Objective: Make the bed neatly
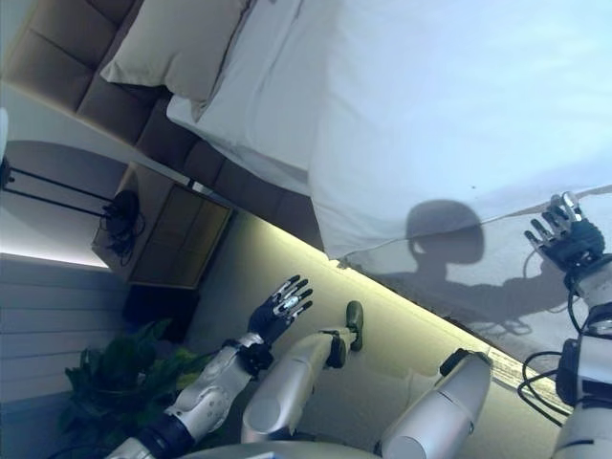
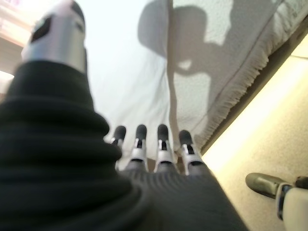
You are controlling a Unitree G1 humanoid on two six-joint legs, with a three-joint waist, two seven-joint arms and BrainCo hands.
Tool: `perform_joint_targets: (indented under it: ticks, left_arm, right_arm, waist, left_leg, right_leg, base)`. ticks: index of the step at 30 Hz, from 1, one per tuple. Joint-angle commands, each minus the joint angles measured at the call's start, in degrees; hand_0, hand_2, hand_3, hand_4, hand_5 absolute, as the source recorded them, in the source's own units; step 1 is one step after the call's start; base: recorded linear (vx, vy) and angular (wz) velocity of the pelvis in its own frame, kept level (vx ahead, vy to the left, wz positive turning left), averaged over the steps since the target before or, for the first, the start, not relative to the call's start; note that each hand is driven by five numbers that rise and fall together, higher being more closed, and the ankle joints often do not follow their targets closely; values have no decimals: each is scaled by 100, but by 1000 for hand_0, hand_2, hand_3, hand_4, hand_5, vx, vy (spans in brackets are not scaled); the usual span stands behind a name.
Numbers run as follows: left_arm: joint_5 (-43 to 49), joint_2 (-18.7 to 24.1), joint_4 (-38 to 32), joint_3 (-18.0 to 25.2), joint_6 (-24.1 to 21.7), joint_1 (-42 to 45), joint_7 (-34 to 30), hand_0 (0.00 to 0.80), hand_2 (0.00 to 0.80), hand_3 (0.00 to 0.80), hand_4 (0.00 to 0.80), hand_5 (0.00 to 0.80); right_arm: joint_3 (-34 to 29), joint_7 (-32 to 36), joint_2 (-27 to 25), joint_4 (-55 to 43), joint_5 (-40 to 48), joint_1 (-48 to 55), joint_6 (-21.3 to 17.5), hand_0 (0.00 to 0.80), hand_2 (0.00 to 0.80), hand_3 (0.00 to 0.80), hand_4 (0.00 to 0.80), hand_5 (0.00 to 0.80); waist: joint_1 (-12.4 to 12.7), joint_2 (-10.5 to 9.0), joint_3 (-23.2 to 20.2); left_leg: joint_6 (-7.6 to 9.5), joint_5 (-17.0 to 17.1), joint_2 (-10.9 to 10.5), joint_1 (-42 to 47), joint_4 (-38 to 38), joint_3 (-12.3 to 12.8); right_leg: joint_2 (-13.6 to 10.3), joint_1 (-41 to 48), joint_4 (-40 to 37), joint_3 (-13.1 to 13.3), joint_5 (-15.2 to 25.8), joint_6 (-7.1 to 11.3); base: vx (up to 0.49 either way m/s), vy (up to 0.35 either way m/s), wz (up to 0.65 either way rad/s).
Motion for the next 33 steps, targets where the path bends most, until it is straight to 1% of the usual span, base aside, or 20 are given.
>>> perform_joint_targets:
  ticks: [1, 7, 8, 9, 10, 15, 22, 29, 31, 33]
  left_arm:
    - [-258, 37, -416, 126, -334, 196, -52, 0, 0, 0, 0, 0]
    - [-246, 77, -474, 25, -394, 237, -104, 0, 0, 0, 0, 0]
    - [-244, 96, -481, 28, -395, 241, -110, 0, 0, 0, 0, 0]
    - [-256, 120, -487, 21, -409, 246, -114, 0, 0, 0, 0, 0]
    - [-270, 148, -492, 24, -426, 253, -127, 0, 0, 0, 0, 0]
    - [-295, 204, -501, 4, -453, 233, -160, 0, 0, 0, 0, 0]
    - [-305, 207, -531, 16, -417, 242, -117, 0, 0, 0, 0, 0]
    - [-310, 230, -560, 37, -472, 263, -197, 0, 0, 0, 0, 0]
    - [-353, 256, -597, 59, -477, 272, -206, 0, 0, 0, 0, 0]
    - [-401, 294, -623, 130, -448, 273, -236, 0, 0, 0, 0, 0]
  right_arm:
    - [51, 280, -256, -200, 60, -675, -153, 0, 0, 0, 0, 0]
    - [86, 168, -406, -133, 99, -949, -212, 0, 0, 0, 0, 0]
    - [83, 191, -427, -129, 106, -989, -206, 160, 160, 160, 160, 160]
    - [87, 228, -442, -117, 97, -1030, -203, 640, 640, 640, 640, 640]
    - [99, 254, -451, -118, 111, -1056, -215, 800, 800, 800, 800, 800]
    - [91, 248, -405, -137, 195, -1080, -247, 800, 800, 800, 800, 800]
    - [36, 223, -393, -103, 285, -1061, -213, 800, 800, 800, 800, 800]
    - [-71, 340, -318, -54, 671, -952, -124, 800, 800, 800, 800, 800]
    - [-119, 413, -274, -98, 795, -884, -199, 800, 800, 800, 800, 800]
    - [-151, 467, -178, -183, 690, -783, -289, 800, 800, 800, 800, 800]
  waist:
    - [191, 277, 22]
    - [184, 350, 43]
    - [187, 352, 50]
    - [188, 352, 56]
    - [191, 346, 61]
    - [167, 320, 68]
    - [158, 317, 45]
    - [164, 268, 44]
    - [170, 239, 19]
    - [175, 195, -16]
  left_leg:
    - [-38, -572, 623, 41, 701, -197]
    - [-36, -526, 630, -44, 698, -166]
    - [-39, -531, 640, -54, 704, -160]
    - [-44, -534, 662, -64, 712, -149]
    - [-52, -536, 683, -78, 720, -138]
    - [-47, -543, 736, -156, 808, -117]
    - [-32, -521, 725, -77, 737, -111]
    - [-7, -561, 763, 48, 706, -52]
    - [5, -597, 767, 115, 700, -40]
    - [15, -604, 766, 181, 667, -35]
  right_leg:
    - [115, -629, -1641, 916, 2636, 883]
    - [177, -737, -1681, 1002, 2685, 887]
    - [181, -744, -1709, 1001, 2701, 889]
    - [176, -752, -1727, 996, 2723, 895]
    - [161, -762, -1744, 979, 2743, 905]
    - [147, -807, -1696, 984, 2750, 909]
    - [152, -751, -1751, 980, 2760, 897]
    - [120, -587, -1840, 855, 2745, 882]
    - [103, -499, -1873, 811, 2734, 871]
    - [115, -410, -1922, 774, 2739, 867]
  base:
    - [44, 43, -1]
    - [10, 9, -1]
    - [-10, -31, 3]
    - [-17, -43, 4]
    - [-18, -35, 2]
    - [-16, -28, 3]
    - [4, 3, 3]
    - [-19, 2, 0]
    - [0, 0, 0]
    - [0, 0, 0]
